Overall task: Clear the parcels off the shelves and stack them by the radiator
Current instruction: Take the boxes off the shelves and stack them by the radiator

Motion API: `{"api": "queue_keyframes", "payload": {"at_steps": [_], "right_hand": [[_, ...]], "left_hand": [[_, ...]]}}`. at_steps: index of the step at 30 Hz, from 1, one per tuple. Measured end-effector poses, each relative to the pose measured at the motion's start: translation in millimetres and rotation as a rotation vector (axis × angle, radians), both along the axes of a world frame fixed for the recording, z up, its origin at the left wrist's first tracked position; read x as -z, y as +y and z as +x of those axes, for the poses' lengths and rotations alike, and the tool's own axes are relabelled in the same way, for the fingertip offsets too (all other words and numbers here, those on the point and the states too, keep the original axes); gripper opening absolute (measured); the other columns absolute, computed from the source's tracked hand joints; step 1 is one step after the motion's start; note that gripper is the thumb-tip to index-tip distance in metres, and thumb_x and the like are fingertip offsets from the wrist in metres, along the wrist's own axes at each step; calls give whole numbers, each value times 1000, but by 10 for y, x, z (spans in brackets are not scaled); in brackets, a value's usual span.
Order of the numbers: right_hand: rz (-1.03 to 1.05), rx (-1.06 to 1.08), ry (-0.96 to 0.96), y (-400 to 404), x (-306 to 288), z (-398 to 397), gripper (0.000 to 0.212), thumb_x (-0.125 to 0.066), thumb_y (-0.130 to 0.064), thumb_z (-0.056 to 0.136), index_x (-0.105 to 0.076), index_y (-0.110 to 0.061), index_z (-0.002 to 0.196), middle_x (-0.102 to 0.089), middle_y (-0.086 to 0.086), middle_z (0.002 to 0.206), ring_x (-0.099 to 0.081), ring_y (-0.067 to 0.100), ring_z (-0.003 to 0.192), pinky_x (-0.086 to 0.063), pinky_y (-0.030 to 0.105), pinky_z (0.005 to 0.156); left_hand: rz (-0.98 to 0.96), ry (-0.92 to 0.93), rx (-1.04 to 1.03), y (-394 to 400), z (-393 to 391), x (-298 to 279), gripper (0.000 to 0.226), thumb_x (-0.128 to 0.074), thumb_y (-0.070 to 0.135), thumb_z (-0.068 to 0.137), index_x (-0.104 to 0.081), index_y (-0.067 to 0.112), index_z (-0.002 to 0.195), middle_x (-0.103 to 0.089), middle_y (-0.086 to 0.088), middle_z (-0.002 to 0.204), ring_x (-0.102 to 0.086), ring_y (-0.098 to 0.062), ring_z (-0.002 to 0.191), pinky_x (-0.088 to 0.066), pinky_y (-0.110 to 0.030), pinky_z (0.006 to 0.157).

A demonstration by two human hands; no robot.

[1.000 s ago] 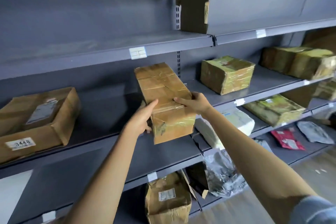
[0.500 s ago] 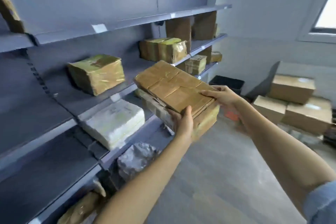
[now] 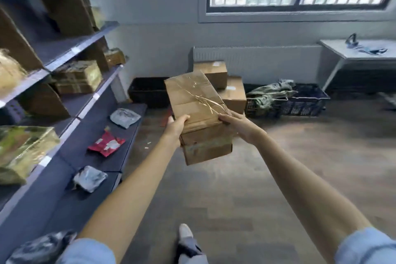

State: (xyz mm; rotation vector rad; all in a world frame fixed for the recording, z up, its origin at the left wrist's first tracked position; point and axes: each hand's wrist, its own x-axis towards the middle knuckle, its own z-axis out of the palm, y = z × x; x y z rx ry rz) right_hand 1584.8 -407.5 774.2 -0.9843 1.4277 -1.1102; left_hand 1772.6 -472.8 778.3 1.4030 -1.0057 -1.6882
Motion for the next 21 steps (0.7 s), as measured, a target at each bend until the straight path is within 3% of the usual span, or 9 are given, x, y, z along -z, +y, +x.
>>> {"api": "queue_keyframes", "payload": {"at_steps": [3,5,7,11,14,18,21], "right_hand": [[39,37,-11,-511,193,-272,15,-53,-27,94,-59,-40,98,-66,-15,91,-66,-3,72,-53,14,55],[70,48,19,-940,265,-471,11,-53,-33,93,-58,-42,94,-65,-8,105,-66,0,82,-56,19,68],[126,61,92,-1392,300,-726,8,-53,-40,92,-58,-38,98,-59,4,124,-61,9,91,-50,27,76],[277,91,154,-2322,239,-1381,52,-52,-54,87,-50,-28,131,-53,1,127,-55,20,107,-45,34,78],[334,133,106,-2844,297,-1944,60,-51,-58,85,-47,-24,135,-54,5,129,-55,28,109,-45,36,77],[404,229,96,-3237,552,-2634,59,-51,-58,85,-46,-26,134,-55,3,121,-54,29,114,-42,43,94],[458,291,63,-3539,775,-3203,58,-50,-57,86,-46,-27,135,-53,4,123,-47,31,125,-40,44,96]], "left_hand": [[-1,-50,103,-674,-297,128,39,-57,21,89,-47,14,125,-57,-3,86,-56,-17,69,-47,-25,41],[9,-56,163,-1164,-486,209,36,-56,21,90,-49,15,125,-59,-2,82,-57,-16,68,-49,-24,41],[64,-66,233,-1648,-701,258,33,-56,26,90,-50,18,122,-62,-3,84,-59,-19,72,-52,-31,55],[165,-138,348,-2628,-1294,280,27,-51,38,92,-53,21,112,-60,-11,108,-57,-31,100,-43,-50,89],[181,-154,422,-3191,-1858,330,23,-51,41,91,-55,21,102,-59,-10,103,-55,-28,90,-40,-47,81],[214,-222,537,-3726,-2637,540,35,-51,42,91,-54,16,115,-60,-13,116,-56,-31,104,-44,-46,79],[251,-249,592,-4136,-3261,715,31,-51,41,92,-54,15,108,-62,-12,103,-59,-28,92,-49,-42,75]]}}
